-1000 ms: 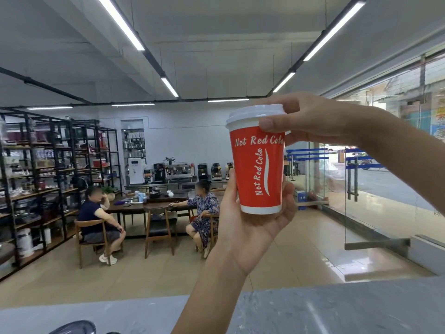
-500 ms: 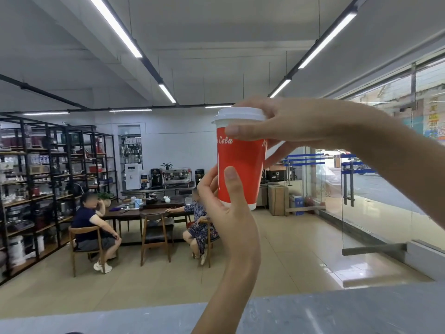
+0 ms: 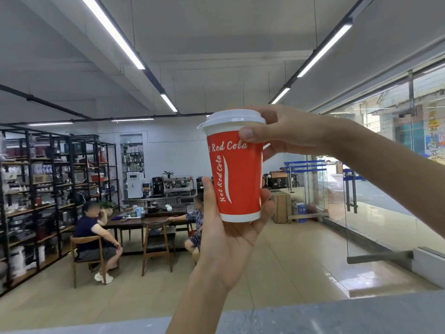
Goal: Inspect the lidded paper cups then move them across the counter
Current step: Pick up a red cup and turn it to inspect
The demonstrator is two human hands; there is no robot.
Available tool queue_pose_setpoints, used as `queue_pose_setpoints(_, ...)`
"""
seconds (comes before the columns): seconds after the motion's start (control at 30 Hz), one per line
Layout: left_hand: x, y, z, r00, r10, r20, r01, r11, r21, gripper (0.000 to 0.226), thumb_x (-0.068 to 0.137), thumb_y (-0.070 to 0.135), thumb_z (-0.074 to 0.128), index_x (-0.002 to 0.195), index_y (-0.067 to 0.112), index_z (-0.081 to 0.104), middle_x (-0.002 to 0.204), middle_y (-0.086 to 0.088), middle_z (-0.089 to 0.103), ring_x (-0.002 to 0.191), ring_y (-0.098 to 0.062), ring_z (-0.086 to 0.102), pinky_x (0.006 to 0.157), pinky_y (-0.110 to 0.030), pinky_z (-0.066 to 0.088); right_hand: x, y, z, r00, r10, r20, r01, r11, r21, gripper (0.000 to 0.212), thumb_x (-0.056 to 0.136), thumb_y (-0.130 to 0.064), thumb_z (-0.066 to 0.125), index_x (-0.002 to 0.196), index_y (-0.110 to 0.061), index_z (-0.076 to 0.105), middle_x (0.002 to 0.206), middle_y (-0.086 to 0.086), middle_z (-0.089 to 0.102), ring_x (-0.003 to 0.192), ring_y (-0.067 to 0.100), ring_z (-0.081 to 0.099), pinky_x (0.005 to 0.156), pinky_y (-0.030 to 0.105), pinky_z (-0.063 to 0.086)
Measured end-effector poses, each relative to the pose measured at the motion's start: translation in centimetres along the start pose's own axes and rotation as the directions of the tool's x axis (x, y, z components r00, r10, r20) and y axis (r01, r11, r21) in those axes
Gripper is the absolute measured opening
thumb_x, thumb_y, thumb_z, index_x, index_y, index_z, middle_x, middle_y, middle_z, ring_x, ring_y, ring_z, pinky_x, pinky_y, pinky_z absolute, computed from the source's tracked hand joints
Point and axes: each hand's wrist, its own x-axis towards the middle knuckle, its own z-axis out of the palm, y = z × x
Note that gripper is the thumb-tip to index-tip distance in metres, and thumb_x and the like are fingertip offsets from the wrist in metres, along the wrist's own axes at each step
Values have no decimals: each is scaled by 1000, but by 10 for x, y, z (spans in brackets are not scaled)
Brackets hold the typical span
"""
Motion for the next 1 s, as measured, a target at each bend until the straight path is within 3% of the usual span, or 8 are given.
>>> queue_pose_setpoints(0.17, -4, -4, 3, 976, 168, -136, -143, 974, 176, 65, 81, 60, 62, 124, 11, 67, 121, -22, 70, 102, -34, 71, 78, -42, 61, -5, -1, -7, 999, 52, 12, -52, 999, 10, 52, 83, -46, 74, 132, -43, 56, 123, -5, 71, 115, 21, 68, 79, 34, 61)
queue_pose_setpoints(0.27, -7, -6, 9, 908, 354, -225, -259, 894, 365, 64, 75, 56, 68, 126, 18, 60, 121, -15, 71, 107, -33, 71, 83, -45, 62, -12, 0, -8, 990, 140, 31, -140, 990, -7, 69, 77, -47, 74, 141, -43, 48, 126, -8, 70, 113, 20, 69, 78, 38, 62)
queue_pose_setpoints(0.37, -13, -10, 11, 851, 487, -195, -315, 772, 552, 64, 72, 56, 75, 125, 29, 54, 122, -4, 71, 111, -26, 70, 96, -48, 56, -16, 3, 9, 981, 190, 29, -190, 982, -4, 61, 70, -56, 77, 124, -59, 50, 116, -7, 73, 101, 15, 74, 72, 34, 62)
queue_pose_setpoints(0.47, -20, -20, 12, 828, 547, -127, -337, 664, 668, 55, 73, 48, 77, 119, 34, 50, 121, 1, 66, 110, -18, 69, 94, -41, 57, -14, 2, 29, 982, 153, -111, -161, 984, -72, 72, 60, -65, 78, 123, -49, 48, 110, -7, 70, 89, 5, 75, 65, 27, 62)
queue_pose_setpoints(0.6, -28, -15, 13, 888, 442, -129, -283, 744, 605, 53, 83, 48, 65, 126, 26, 43, 129, -10, 63, 113, -26, 67, 95, -45, 56, -17, -9, 32, 983, 111, -148, -123, 990, -71, 68, 68, -60, 79, 128, -38, 57, 108, -9, 75, 95, 9, 75, 68, 27, 62)
queue_pose_setpoints(0.7, -34, 2, 6, 976, 202, -86, -145, 888, 437, 69, 88, 60, 48, 138, 13, 47, 132, -20, 63, 120, -38, 62, 98, -52, 54, -27, -11, 29, 990, 61, -126, -61, 998, 8, 56, 77, -50, 76, 129, -42, 57, 114, -11, 74, 105, 13, 72, 73, 26, 61)
queue_pose_setpoints(0.8, -40, 11, 0, 999, 22, 28, -31, 921, 389, 75, 84, 60, 58, 137, 8, 54, 129, -26, 64, 113, -41, 65, 95, -50, 56, -35, -9, 30, 994, 18, -105, -3, 990, 143, 66, 72, -49, 77, 133, -36, 54, 120, -3, 72, 110, 23, 71, 78, 31, 61)
queue_pose_setpoints(1.0, -41, 11, -1, 992, 115, 47, -123, 872, 473, 74, 71, 58, 76, 128, 12, 63, 125, -20, 67, 107, -34, 69, 88, -41, 59, -43, -10, 34, 991, 16, -131, 14, 975, 221, 60, 75, -41, 73, 132, -37, 55, 122, 1, 72, 113, 24, 70, 79, 35, 61)
